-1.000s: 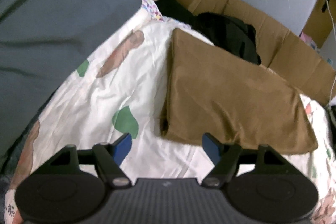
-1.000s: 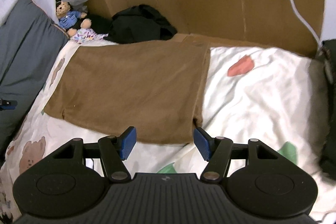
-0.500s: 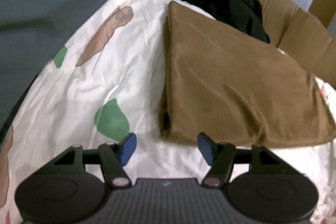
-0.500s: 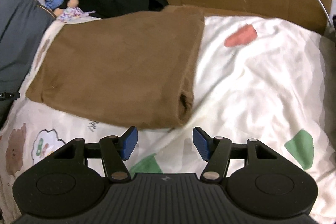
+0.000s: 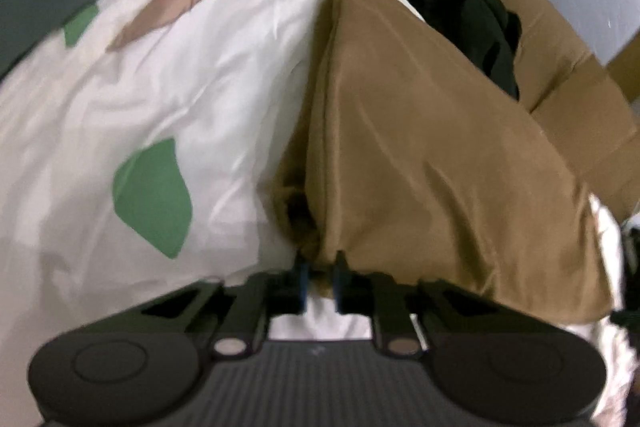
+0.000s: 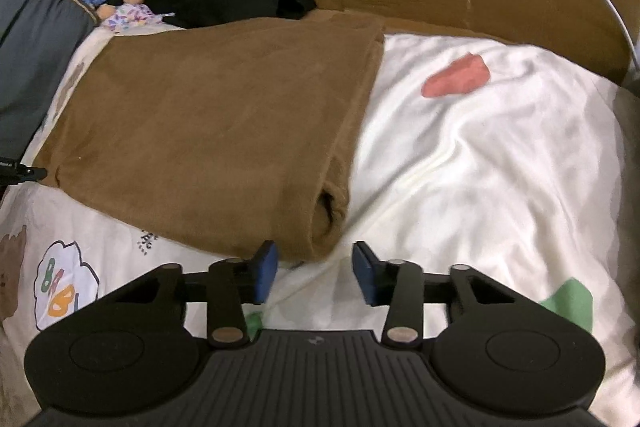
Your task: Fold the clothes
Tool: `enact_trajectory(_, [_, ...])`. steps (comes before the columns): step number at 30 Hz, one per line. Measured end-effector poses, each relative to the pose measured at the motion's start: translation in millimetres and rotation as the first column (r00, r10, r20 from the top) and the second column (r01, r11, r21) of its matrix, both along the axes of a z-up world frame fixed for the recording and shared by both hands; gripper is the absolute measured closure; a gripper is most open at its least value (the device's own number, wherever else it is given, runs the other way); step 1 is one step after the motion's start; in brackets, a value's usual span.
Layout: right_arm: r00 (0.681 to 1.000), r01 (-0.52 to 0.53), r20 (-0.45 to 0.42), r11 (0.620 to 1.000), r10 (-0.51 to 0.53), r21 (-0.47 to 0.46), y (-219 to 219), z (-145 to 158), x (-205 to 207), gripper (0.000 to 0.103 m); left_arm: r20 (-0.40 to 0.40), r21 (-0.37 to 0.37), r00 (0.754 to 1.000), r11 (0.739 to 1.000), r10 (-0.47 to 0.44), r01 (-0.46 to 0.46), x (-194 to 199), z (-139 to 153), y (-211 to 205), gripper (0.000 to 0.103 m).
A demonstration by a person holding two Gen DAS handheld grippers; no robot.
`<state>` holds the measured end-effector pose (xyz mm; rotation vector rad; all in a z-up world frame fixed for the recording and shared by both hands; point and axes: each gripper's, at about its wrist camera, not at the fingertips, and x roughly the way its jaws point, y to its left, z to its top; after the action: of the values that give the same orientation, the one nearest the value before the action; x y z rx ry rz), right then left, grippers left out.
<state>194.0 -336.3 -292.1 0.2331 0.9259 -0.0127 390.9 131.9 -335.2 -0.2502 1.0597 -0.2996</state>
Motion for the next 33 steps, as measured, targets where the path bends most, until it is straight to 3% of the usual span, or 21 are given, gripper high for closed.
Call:
enact_trajectory(1, [1.0, -0.01, 0.003, 1.0, 0.01, 0.002, 2.1, -1.1, 1.6, 0.067, -0.001, -0.004, 1.0, 1.0, 0.002, -0.002, 0.0, 1.1, 0.9, 0.095])
enact_trajectory(4, [0.999, -0.049, -0.017, 0.999, 0.049, -0.019, 6.6, -6.0, 7.5, 0.097, -0.003, -0.005, 1.0, 1.0, 0.015, -0.015, -0.3, 4.8, 3.4, 0.096])
enact_trajectory(12, [0.999, -0.036, -0.02, 0.999, 0.036, -0.014, -6.2, 4.1, 3.3, 0.099, 0.04, -0.007, 0.999, 0.999, 0.034, -0.034, 0.9, 25.9, 11.5, 0.097])
enact_trajectory(16, [1.0, -0.014, -0.026, 1.0, 0.014, -0.009, -10.9, 5.7, -0.5, 0.099, 0.001, -0.005, 0.998, 0.998, 0.055, -0.055, 2.8, 18.7, 13.0, 0.096])
enact_trajectory(21, [0.998, 0.026, -0.053, 0.999, -0.025, 0.034, -12.7, -0.1, -3.1, 0.098, -0.048, 0.047, 0.991, 0.991, 0.127, -0.125, -1.6, 15.2, 15.2, 0.082])
enact_trajectory(24, [0.996, 0.076, -0.044, 0.996, -0.074, 0.046, -18.1, 5.1, -9.8, 0.093, -0.028, 0.031, 0.981, 0.981, 0.191, -0.19, -9.0, 20.9, 29.3, 0.077])
enact_trajectory(29, [0.984, 0.177, -0.034, 0.958, -0.174, 0.226, -37.4, 2.5, -26.3, 0.088, -0.053, -0.072, 0.956, 0.953, 0.29, -0.293, -18.4, 18.0, 48.3, 0.075])
enact_trajectory(30, [0.982, 0.188, -0.038, 0.949, -0.185, 0.254, -38.9, 0.1, -27.8, 0.084, -0.058, -0.092, 0.953, 0.949, 0.297, -0.301, -18.8, 17.0, 48.8, 0.073])
enact_trajectory(32, [0.975, 0.219, -0.045, 0.924, -0.216, 0.313, -39.0, -6.9, -30.1, 0.058, -0.068, -0.161, 0.947, 0.933, 0.314, -0.321, -18.9, 10.7, 48.1, 0.061])
enact_trajectory(33, [0.973, 0.228, -0.044, 0.917, -0.226, 0.327, -39.2, -8.3, -30.5, 0.053, -0.068, -0.179, 0.946, 0.929, 0.318, -0.325, -18.2, 8.2, 47.5, 0.058])
